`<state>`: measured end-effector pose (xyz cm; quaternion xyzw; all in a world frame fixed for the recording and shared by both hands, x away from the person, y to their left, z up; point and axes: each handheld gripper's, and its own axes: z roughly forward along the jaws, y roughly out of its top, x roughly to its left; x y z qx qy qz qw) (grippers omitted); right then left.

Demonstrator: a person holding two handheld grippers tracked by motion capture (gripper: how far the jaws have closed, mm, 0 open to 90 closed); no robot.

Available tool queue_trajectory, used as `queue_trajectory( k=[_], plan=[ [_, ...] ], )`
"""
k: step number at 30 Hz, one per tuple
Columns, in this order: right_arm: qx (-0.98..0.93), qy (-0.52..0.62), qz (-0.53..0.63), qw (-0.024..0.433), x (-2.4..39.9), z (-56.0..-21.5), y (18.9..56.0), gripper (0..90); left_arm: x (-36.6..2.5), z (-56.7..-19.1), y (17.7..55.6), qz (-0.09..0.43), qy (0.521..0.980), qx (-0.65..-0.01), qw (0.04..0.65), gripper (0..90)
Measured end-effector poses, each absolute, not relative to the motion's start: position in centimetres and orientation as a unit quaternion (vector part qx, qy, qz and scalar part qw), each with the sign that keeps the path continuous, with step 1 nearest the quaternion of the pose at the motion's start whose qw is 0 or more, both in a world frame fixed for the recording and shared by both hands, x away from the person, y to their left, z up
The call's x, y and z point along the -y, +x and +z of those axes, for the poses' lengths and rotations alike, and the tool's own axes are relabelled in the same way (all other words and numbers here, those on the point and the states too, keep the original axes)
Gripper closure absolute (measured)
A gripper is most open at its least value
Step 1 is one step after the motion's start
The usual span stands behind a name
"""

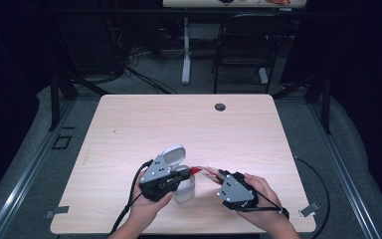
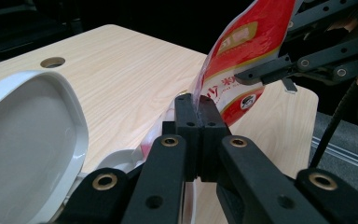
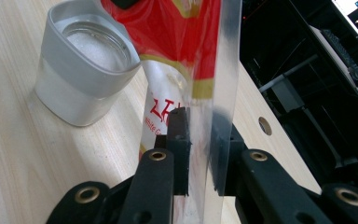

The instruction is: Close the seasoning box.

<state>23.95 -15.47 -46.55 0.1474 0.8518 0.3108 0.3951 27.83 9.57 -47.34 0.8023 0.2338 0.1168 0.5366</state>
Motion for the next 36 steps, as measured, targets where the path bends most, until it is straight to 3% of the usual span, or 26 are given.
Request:
queue_trajectory(
  k=[22, 36],
  plan=[
    [-0.849, 0.147, 0.326, 0.388, 14.5, -44.8, 24.3, 77.5, -9.5, -47.2, 27.7, 0.12, 0.802, -0.229, 0.538, 90.0],
    [-0.847, 0.138, 0.348, 0.376, 13.2, -43.8, 24.4, 82.9, -9.4, -47.2, 27.6, 0.123, 0.804, -0.226, 0.536, 90.0]
  ],
)
